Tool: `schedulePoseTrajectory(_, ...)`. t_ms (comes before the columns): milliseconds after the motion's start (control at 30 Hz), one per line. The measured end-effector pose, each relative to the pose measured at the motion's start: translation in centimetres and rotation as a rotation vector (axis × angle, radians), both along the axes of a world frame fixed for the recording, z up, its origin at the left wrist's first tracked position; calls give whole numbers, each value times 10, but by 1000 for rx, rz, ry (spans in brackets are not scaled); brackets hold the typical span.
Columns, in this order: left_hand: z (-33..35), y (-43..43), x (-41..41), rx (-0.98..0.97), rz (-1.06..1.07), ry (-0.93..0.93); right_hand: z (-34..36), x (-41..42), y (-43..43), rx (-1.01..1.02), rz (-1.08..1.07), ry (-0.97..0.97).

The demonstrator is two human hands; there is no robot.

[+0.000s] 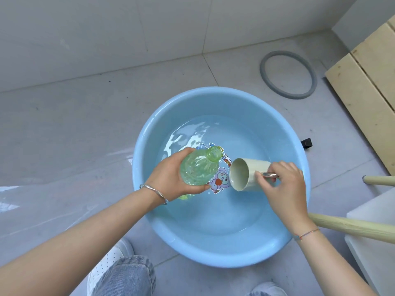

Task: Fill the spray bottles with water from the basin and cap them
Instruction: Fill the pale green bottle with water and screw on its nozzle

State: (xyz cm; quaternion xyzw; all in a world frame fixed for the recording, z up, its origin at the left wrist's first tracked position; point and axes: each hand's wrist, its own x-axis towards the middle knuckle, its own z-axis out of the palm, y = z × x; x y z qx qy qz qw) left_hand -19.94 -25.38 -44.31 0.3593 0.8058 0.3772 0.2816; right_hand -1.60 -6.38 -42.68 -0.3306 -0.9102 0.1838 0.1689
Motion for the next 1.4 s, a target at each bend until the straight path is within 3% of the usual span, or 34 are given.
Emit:
schedulePoseTrajectory(200,1,-1,0,2,2,8,28,1,7,-509,-298,370)
schedulePoseTrajectory(333,1,0,0,8,1,-6,54,-7,1,-594,-301,531)
schedulePoseTrajectory(500,1,-1,0,15,1,-13,86,-14,-11,-502,-223,554)
schedulePoseTrajectory(967,0,-1,1,6,5,9,116,-26,-31,61,44,401)
schedulePoseTrajectory(1400,0,0,0,19,-1,6,122,-33,-36,278,137,381)
